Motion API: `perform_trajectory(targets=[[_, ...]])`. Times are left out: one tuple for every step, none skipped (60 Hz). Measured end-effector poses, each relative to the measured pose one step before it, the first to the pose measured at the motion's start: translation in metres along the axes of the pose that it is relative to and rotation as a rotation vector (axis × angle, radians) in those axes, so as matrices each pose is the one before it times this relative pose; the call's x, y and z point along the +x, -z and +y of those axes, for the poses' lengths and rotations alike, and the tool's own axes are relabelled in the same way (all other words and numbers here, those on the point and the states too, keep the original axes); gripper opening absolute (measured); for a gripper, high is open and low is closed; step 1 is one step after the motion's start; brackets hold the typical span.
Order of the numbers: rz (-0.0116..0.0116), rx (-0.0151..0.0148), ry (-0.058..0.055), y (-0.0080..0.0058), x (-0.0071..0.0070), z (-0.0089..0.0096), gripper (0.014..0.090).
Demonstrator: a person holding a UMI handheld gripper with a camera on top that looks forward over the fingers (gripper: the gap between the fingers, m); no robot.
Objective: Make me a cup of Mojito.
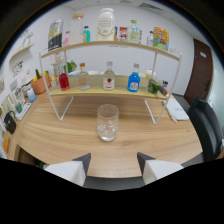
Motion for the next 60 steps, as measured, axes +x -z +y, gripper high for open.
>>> perform_trajectory(targets=[[0.00218,0.00044,-0.0002,0.00108,0.00282,0.00167,0.0864],[0.00239,0.00062,-0.001,0.00087,0.00308,0.00204,0.0863],[0.00263,0.00057,-0.0012,0.00097,0.00343,0.00153,0.0862],[0.00136,0.00011,-0.0014,0.00065,0.00346,0.00145,0.0861],[-0.0002,-0.00033,-0.0013,0.00076,0.00333,0.00161,0.0859],[-0.00036,-0.00088,-0.0009,0.00044,0.00291,0.00163,0.0861],[-0.00063,-0.00115,-0.0008,0.00059,0.00361,0.00114,0.0862],[-0.00161,-0.00144,-0.0007,0.00029,0.00602,0.00074,0.0862],[0.00051,0.00062,-0.0006,0.00076,0.00425,0.00039,0.0862],[-0.00006,0.00151,-0.0003,0.0006,0.00439,0.00006,0.0862],[-0.00139,0.00203,0.0004,0.00061,0.00422,-0.00054,0.0864],[-0.00145,0.00396,0.0008,0.00131,0.00176,-0.00059,0.0863],[-0.00484,0.00318,0.0012,0.00045,0.00385,-0.00157,0.0863],[-0.00386,0.00385,0.0007,0.00047,0.00377,-0.00205,0.0862],[-0.00432,0.003,0.0007,0.00006,0.00646,-0.00239,0.0863],[0.00076,0.00523,0.0009,0.00068,0.00283,-0.00219,0.0862],[-0.00311,0.00339,0.0011,-0.00015,0.00608,-0.00342,0.0864],[-0.00188,0.00499,0.0013,0.00003,0.00366,-0.00323,0.0864],[-0.00322,0.00505,0.0011,-0.00026,0.00359,-0.00378,0.0864],[-0.00467,0.0057,0.0012,-0.00045,0.00333,-0.00412,0.0864],[-0.00476,0.00512,0.0006,-0.00057,0.00291,-0.00415,0.0863],[-0.00538,0.00497,0.0,-0.00065,0.00263,-0.00437,0.0862],[-0.00524,0.00502,-0.0005,-0.00064,0.00274,-0.00446,0.0863],[-0.00473,0.00522,-0.0013,-0.00073,0.00301,-0.00488,0.0862],[-0.00366,0.00499,-0.0011,-0.00082,0.00311,-0.00505,0.0862],[-0.00335,0.00503,-0.0008,-0.00094,0.00316,-0.00546,0.0863],[-0.00384,0.00518,-0.0006,-0.00152,0.00295,-0.00576,0.0862],[-0.00537,0.00204,0.0006,-0.00217,0.00399,-0.00591,0.0861],[-0.00463,0.00473,-0.0006,-0.00234,0.00259,-0.00592,0.0861],[-0.00328,0.00457,-0.0005,-0.00256,0.00298,-0.00559,0.0861],[-0.00289,0.004,0.0001,-0.00276,0.00322,-0.00542,0.0863],[-0.00236,0.00313,0.0004,-0.00281,0.00273,-0.00538,0.086],[-0.0031,0.00178,0.0003,-0.003,0.0026,-0.00506,0.086],[-0.00381,0.00356,-0.0005,-0.00274,0.0009,-0.00492,0.0861],[-0.00494,0.00102,0.0002,-0.00348,0.00208,-0.00511,0.0858],[-0.00539,0.00182,-0.0008,-0.00319,0.00164,-0.00506,0.0857],[-0.00559,0.00228,-0.0016,-0.00351,0.00179,-0.00502,0.0854],[-0.0089,0.0,-0.0025,-0.00363,0.00476,-0.00462,0.0853],[-0.00512,-0.00021,-0.0036,-0.004,0.00137,-0.00442,0.085],[-0.00369,0.00002,-0.0041,-0.00408,0.00163,-0.00362,0.0851],[-0.00469,-0.00032,-0.004,-0.00391,0.00162,-0.00397,0.085],[-0.00471,0.00028,-0.0042,-0.00375,0.00172,-0.00411,0.0852],[-0.00384,0.00122,-0.0037,-0.00373,0.00175,-0.00389,0.085],[-0.0021,0.00123,-0.0038,-0.00386,0.00196,-0.00386,0.0851],[0.0003,0.00028,-0.0041,-0.00367,0.00259,-0.00341,0.0849],[0.00205,-0.00172,-0.0032,-0.00358,0.00257,-0.00292,0.0848],[0.0023,-0.00361,-0.003,-0.00349,0.00245,-0.00231,0.0848],[0.00119,-0.00271,-0.0031,-0.00339,0.00198,-0.00234,0.0847],[-0.00164,-0.00263,-0.0036,-0.00394,0.00135,-0.00415,0.0846],[-0.00123,0.0044,-0.0029,-0.00308,0.001,-0.00113,0.0844],[-0.00056,0.00192,-0.0017,-0.00325,0.00115,-0.00239,0.0844],[-0.00009,0.0009,-0.0005,-0.00317,0.00145,-0.00204,0.0845],[0.00163,-0.00041,0.0009,-0.00339,0.00157,-0.00176,0.0841],[0.00259,-0.00114,0.0019,-0.00331,0.00157,-0.00132,0.0841],[0.00234,-0.00172,0.0026,-0.0033,0.00132,-0.00096,0.0836],[0.00217,-0.00327,0.0029,-0.00344,0.00108,-0.00068,0.083],[0.00161,-0.00439,0.0026,-0.0034,0.00109,-0.00028,0.082],[0.00155,-0.00498,0.0023,-0.00343,0.00095,-0.0002,0.0808],[0.0023,-0.00479,0.0011,-0.0028,0.00138,-0.00026,0.0793],[0.00286,-0.0049,0.0012,-0.00285,0.00119,0.00011,0.0777]])
